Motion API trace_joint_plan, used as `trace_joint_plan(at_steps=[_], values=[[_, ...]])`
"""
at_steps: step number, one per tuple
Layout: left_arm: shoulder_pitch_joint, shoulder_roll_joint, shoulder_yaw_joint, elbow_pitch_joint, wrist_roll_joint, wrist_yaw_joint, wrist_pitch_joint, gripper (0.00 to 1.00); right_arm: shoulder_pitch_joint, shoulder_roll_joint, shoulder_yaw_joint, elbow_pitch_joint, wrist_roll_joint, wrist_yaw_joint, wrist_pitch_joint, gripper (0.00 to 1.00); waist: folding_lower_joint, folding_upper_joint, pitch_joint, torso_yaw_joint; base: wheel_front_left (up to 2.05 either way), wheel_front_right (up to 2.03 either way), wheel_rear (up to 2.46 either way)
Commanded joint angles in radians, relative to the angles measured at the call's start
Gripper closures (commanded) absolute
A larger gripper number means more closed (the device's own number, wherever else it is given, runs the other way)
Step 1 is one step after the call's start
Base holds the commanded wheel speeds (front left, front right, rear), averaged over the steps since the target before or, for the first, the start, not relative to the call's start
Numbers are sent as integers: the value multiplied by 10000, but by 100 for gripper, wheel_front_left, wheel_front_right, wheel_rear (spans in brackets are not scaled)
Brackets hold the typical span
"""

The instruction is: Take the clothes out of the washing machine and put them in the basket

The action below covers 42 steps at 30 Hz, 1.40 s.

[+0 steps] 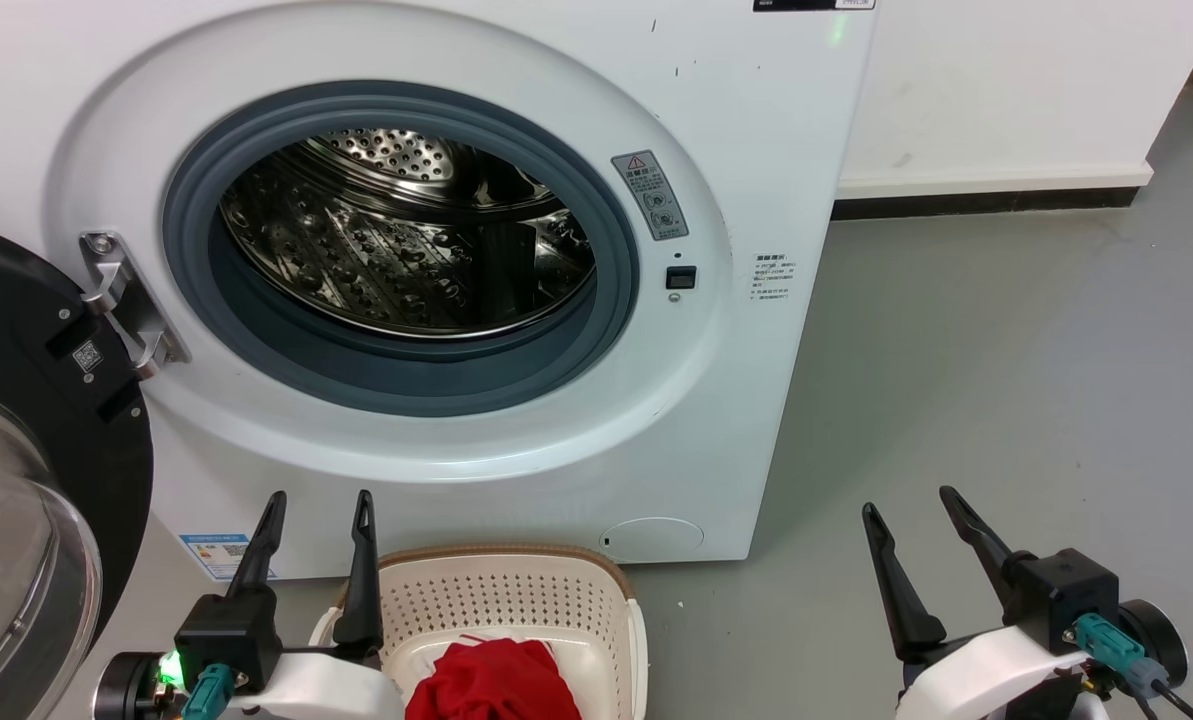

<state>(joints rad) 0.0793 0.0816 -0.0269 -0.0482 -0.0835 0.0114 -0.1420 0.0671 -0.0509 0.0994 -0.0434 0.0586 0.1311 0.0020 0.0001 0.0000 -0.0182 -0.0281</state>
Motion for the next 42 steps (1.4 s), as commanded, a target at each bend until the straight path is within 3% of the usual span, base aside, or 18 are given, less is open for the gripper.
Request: trace_joint_plan(at_steps=[1,24,25,28,31,32,42], values=[[89,-8,-4,-55,-24,36,39,0,98,14,-16,-49,16,-7,6,0,-1,0,6,-3,0,0,0],[89,189,-27,-121,-259,165,69,0,-61,14,88,46,75,-7,-40,0,-1,0,124,-104,0,0,0],[3,124,-11,-62,-261,149,99,100,0,-2,81,85,90,0,-27,100,0,0,123,-103,0,0,0],[45,46,-21,222,-349,141,119,100,97,-2,102,311,197,2,-29,100,-1,0,125,-103,0,0,0],[-27,33,20,314,-1004,74,206,100,83,-34,69,335,900,2,-46,100,-1,0,129,-92,0,0,0],[-114,33,70,431,-1640,10,302,100,-16,-91,25,458,1602,1,-33,100,-1,0,130,-83,0,0,0],[-392,20,221,809,-3564,-190,586,100,-316,-217,-100,829,3687,1,-7,100,-1,0,137,-53,0,0,0]])
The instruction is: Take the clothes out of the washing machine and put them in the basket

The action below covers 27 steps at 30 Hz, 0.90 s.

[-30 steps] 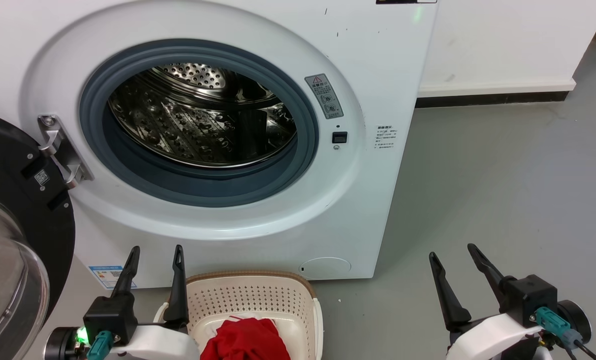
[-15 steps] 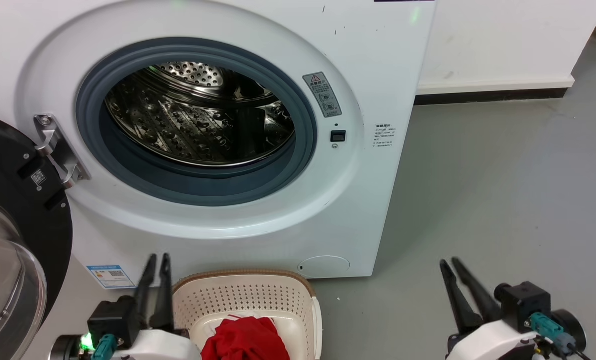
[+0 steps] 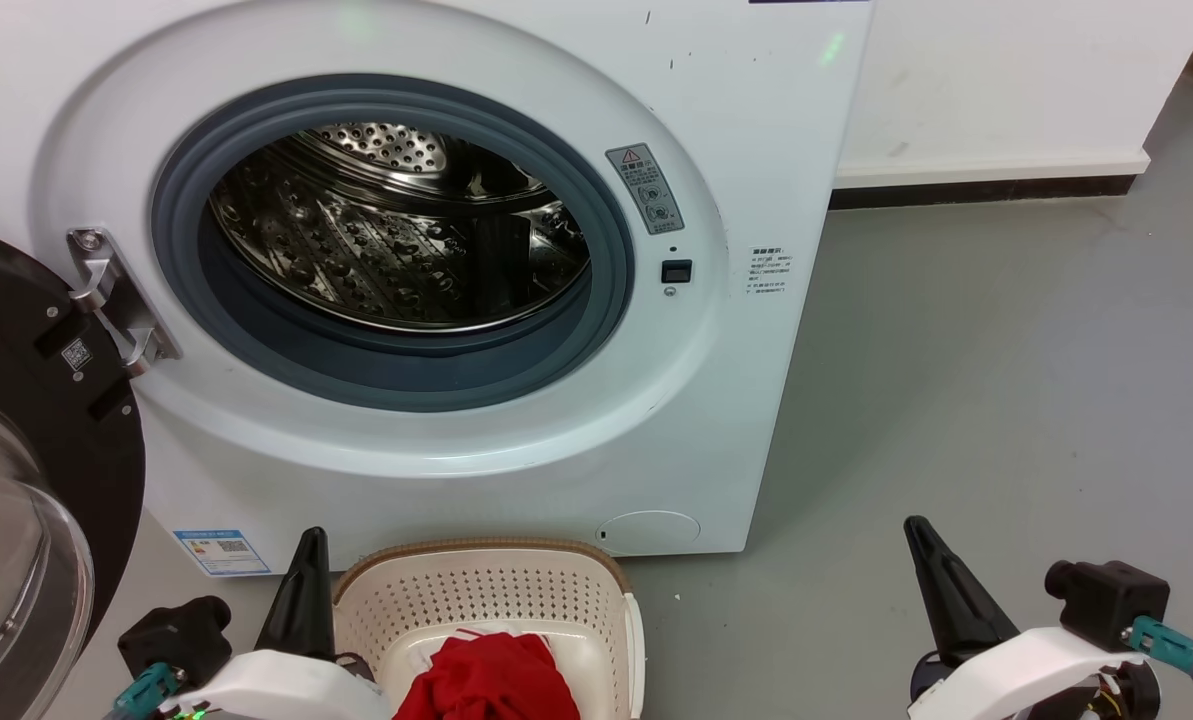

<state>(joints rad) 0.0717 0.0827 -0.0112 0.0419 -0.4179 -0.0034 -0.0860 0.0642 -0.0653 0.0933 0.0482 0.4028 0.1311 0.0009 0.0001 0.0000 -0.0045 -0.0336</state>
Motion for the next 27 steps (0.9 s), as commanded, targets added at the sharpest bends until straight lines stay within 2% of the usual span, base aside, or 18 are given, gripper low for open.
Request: trace_joint_plan(at_steps=[1,27], values=[[-343,6,78,-61,-400,-60,50,100,-309,-83,-52,-56,441,1,8,100,0,0,1,4,0,0,0],[-871,-63,420,638,-4409,-490,665,100,-827,-225,-449,610,4689,0,148,100,0,0,19,84,0,0,0]])
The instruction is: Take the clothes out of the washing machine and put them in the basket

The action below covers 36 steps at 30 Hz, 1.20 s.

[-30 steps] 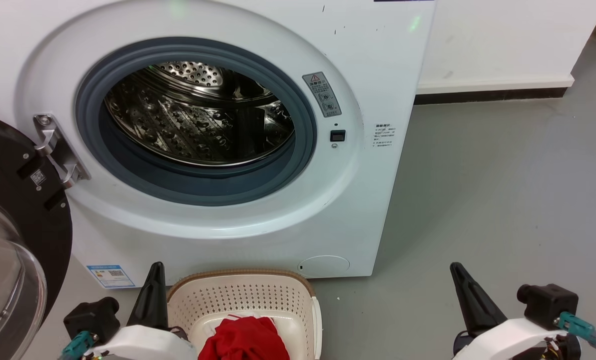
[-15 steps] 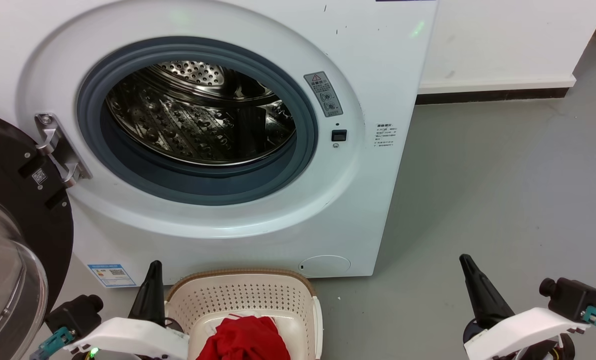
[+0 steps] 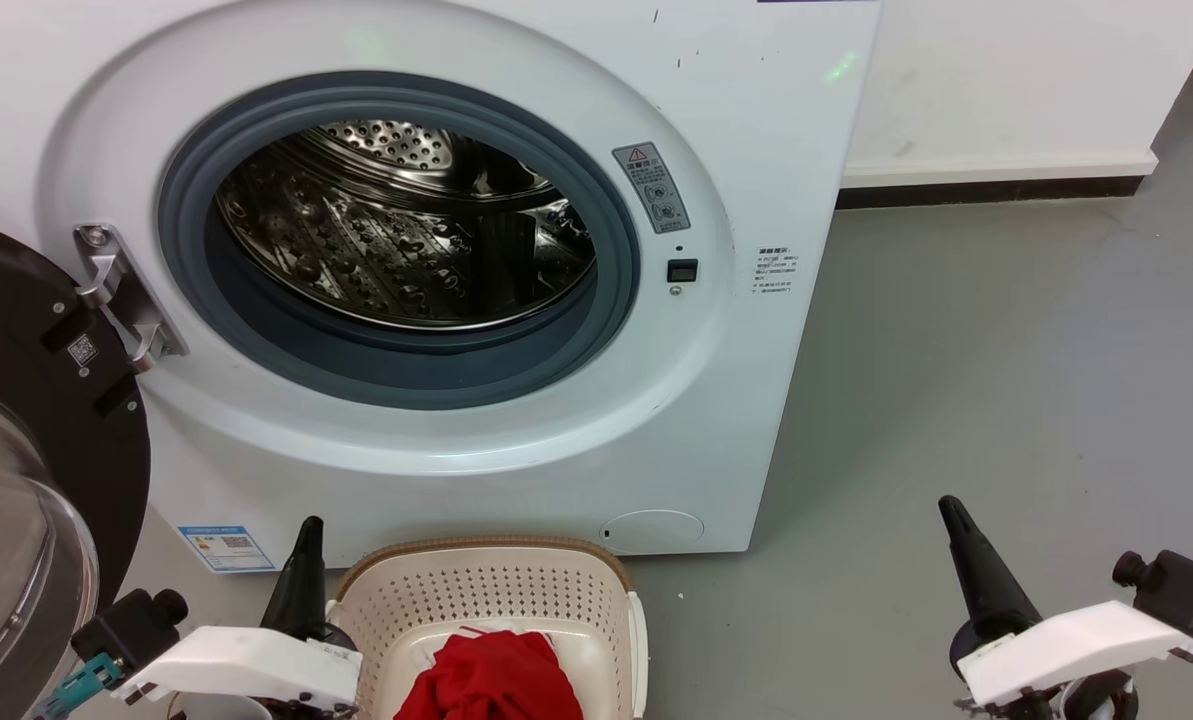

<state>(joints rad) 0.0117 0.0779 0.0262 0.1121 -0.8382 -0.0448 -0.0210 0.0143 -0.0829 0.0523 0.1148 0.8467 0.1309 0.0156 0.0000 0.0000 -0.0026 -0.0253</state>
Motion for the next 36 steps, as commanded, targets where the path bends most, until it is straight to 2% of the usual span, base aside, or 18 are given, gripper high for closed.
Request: trace_joint_plan(at_steps=[1,14,36], values=[[-294,-18,58,-41,-341,-91,40,100,-338,-51,-55,-34,389,1,6,100,0,0,1,5,0,0,0],[-529,-56,227,274,-2064,-274,322,100,-533,-73,-285,268,2181,1,114,100,0,0,11,48,0,0,0],[-823,-110,451,690,-4344,-525,709,100,-850,-64,-634,665,4521,-1,297,100,0,0,26,116,0,0,0]])
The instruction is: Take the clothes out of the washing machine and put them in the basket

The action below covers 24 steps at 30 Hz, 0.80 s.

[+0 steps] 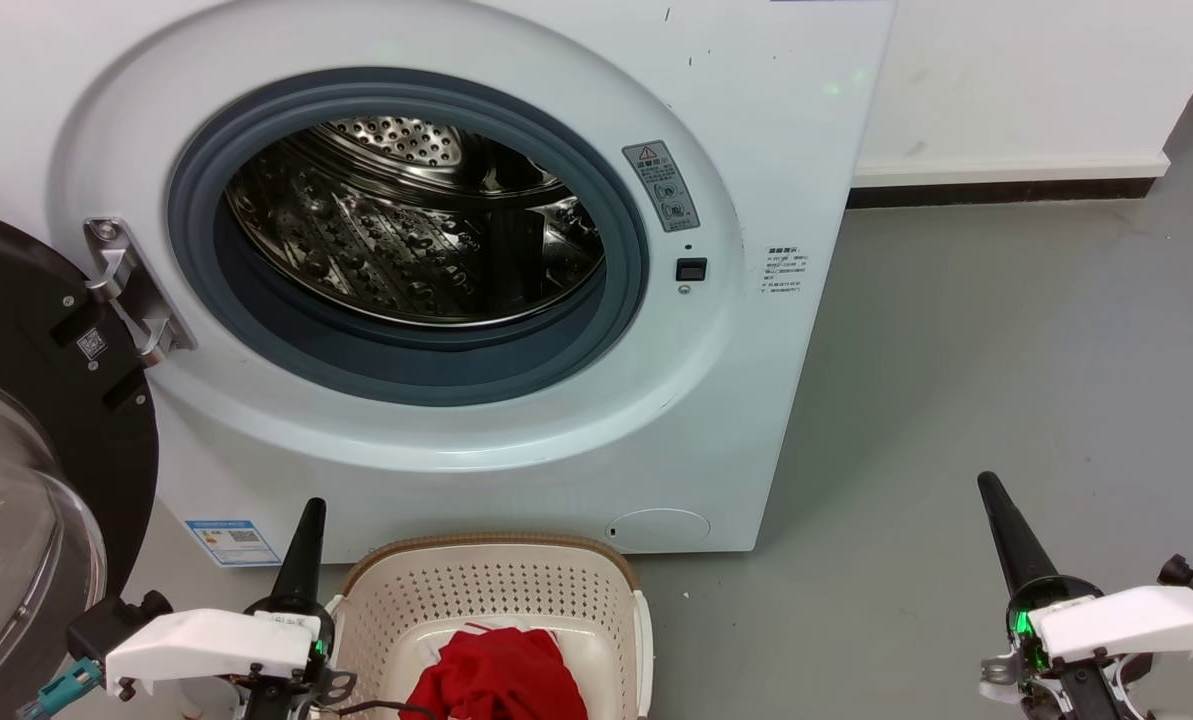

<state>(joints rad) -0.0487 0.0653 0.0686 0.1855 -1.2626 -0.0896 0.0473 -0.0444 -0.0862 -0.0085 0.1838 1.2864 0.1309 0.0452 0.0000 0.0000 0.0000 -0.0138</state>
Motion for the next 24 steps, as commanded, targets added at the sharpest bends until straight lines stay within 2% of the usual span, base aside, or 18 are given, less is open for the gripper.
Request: trace_joint_plan(at_steps=[1,24], values=[[-233,15,39,-26,-193,-87,32,100,-274,-30,-42,-12,221,-1,8,100,0,0,1,3,0,0,0],[-469,-55,260,376,-2296,-302,403,100,-512,25,-409,367,2341,-2,226,100,0,0,18,80,0,0,0]])
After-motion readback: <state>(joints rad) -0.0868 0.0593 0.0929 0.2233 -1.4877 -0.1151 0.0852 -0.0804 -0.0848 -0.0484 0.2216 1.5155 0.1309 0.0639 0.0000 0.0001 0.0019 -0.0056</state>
